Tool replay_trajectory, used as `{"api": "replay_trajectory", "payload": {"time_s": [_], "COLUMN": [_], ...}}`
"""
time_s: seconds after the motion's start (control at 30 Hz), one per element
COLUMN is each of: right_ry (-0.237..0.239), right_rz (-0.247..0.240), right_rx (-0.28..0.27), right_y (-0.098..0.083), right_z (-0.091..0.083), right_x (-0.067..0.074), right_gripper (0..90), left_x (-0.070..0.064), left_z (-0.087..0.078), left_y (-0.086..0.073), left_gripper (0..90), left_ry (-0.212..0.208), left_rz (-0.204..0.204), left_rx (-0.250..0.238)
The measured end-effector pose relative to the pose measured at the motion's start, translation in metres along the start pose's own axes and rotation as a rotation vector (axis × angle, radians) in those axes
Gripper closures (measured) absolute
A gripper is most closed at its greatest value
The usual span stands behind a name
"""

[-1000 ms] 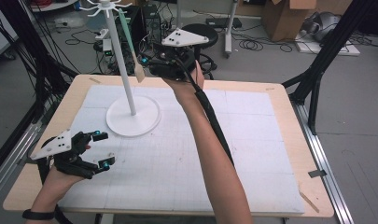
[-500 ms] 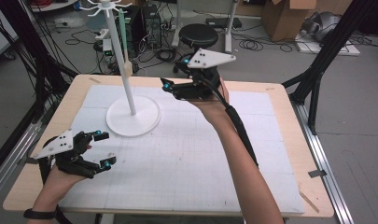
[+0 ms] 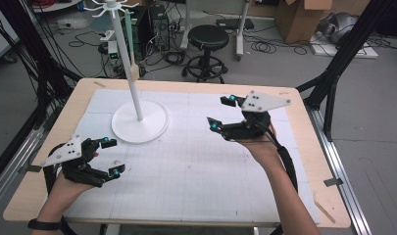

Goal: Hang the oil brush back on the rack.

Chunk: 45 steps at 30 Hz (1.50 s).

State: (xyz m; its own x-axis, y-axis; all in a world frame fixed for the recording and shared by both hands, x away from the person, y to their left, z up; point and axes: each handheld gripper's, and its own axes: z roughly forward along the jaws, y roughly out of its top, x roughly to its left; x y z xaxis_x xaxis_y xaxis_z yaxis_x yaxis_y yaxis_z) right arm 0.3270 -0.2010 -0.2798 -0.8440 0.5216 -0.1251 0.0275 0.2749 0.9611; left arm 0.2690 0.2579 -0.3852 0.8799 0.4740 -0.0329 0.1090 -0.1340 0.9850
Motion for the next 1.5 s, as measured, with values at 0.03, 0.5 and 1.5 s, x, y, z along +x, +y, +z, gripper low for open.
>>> {"api": "replay_trajectory", "payload": {"time_s": [0.03,0.5,1.5], "right_ry": [-0.008,-0.122,-0.205], "right_rz": [0.012,0.122,0.195], "right_rx": [0.003,-0.001,-0.033], "right_y": [-0.007,-0.091,-0.136], "right_z": [-0.005,-0.061,-0.079], "right_x": [0.0,0.007,0.005], "right_gripper": [24.5,19.1,15.7], "left_x": [0.0,0.002,0.0], "left_z": [0.0,0.005,-0.003], "left_y": [0.0,-0.003,-0.003], "left_gripper": [11.6,11.6,11.6], "left_ry": [0.0,0.049,0.117], "left_rz": [0.0,0.012,0.006], "left_rx": [0.0,0.021,-0.003]}}
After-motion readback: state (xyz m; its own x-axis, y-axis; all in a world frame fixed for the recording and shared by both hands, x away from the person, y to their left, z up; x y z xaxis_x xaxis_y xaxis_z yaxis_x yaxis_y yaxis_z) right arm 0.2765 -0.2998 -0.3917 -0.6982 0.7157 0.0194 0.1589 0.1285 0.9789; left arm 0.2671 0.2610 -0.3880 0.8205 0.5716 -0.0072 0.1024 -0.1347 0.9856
